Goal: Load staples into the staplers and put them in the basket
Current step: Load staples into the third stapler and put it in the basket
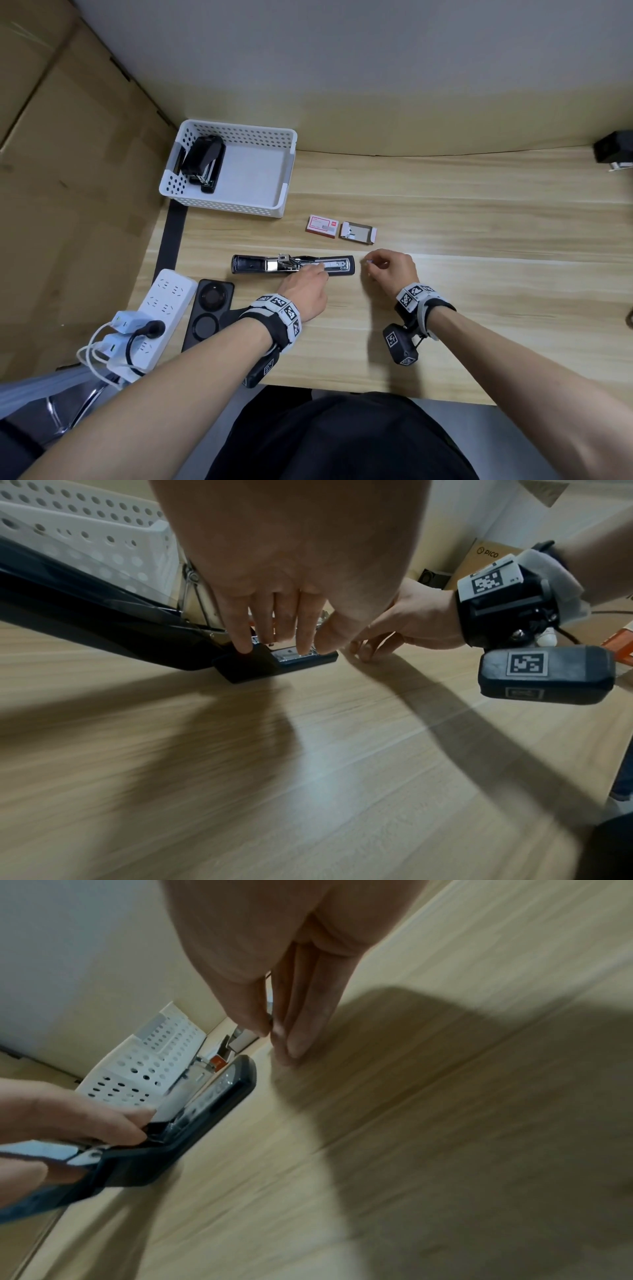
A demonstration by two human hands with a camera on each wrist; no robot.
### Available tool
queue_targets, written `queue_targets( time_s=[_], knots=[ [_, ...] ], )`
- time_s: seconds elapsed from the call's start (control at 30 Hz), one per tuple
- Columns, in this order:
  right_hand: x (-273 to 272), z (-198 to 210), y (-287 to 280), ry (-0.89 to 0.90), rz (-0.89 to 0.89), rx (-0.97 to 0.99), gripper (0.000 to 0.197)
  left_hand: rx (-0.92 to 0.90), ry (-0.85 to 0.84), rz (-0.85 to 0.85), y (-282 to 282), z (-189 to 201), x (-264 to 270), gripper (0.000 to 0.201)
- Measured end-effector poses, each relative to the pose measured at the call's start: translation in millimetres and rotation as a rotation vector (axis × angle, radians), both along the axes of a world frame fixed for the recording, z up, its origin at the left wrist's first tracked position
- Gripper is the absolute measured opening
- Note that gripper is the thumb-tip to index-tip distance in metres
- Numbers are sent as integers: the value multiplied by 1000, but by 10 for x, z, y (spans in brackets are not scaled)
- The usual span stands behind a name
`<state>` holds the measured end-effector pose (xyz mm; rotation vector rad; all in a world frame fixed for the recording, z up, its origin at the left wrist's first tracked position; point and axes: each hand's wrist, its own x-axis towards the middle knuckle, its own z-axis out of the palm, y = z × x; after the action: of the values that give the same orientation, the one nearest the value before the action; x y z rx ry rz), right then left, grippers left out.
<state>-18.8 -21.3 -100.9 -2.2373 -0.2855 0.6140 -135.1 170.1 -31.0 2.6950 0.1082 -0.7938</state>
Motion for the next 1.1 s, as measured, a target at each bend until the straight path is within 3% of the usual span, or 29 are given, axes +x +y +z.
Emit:
queue_targets(
  time_s=[0.1,0.2,0.73,1.1],
  knots=[
    [13,17,59,141,-102,118,4,-1,5,-6,4,-5,6,40],
    [41,23,87,172,-128,121,7,0,9,-10,13,-11,0,40],
    [140,1,152,-161,194,-184,23,0,9,-33,37,-20,0,39],
    [132,-58,202,-244,195,-175,6,-7,18,-26,47,-38,12,40]
  ],
)
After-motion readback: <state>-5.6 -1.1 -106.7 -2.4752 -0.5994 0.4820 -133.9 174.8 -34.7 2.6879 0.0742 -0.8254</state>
